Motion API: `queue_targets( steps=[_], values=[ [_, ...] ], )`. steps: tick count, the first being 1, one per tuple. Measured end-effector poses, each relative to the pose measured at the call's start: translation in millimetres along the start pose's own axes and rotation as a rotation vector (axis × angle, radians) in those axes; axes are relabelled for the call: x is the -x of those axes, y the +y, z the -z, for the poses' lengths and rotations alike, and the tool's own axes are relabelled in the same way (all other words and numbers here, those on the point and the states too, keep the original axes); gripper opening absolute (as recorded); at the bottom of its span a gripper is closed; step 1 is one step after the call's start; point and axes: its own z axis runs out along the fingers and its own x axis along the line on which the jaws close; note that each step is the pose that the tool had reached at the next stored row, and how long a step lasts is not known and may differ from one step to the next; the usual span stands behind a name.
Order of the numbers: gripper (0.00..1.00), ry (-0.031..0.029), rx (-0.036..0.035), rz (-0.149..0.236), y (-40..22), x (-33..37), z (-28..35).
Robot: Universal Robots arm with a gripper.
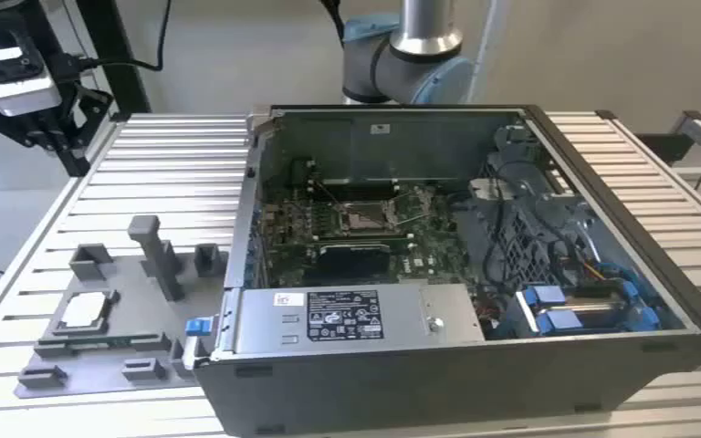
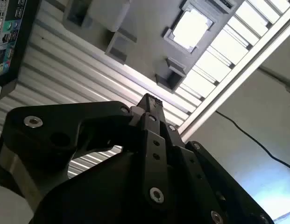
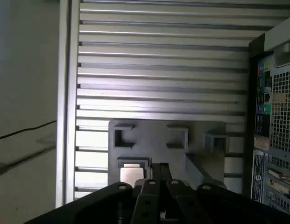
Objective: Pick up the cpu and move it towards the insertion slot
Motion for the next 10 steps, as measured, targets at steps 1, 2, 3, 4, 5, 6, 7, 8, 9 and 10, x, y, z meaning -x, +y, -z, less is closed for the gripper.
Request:
queue_targets(
  steps=[1,2,3,4,5,6,7,8,9,10],
  values=[
    [0.00,0.0000,0.0000,0.000,0.0,0.0,0.0],
    [0.00,0.0000,0.0000,0.000,0.0,0.0,0.0],
    [0.00,0.0000,0.0000,0.000,0.0,0.0,0.0],
    [0.00,0.0000,0.0000,0.000,0.0,0.0,0.0],
    [0.00,0.0000,0.0000,0.000,0.0,0.0,0.0],
    [0.00,0.0000,0.0000,0.000,0.0,0.0,0.0],
    [0.00,0.0000,0.0000,0.000,0.0,0.0,0.0],
    [0.00,0.0000,0.0000,0.000,0.0,0.0,0.0],
    [0.00,0.0000,0.0000,0.000,0.0,0.0,0.0],
    [0.00,0.0000,0.0000,0.000,0.0,0.0,0.0]
  ],
)
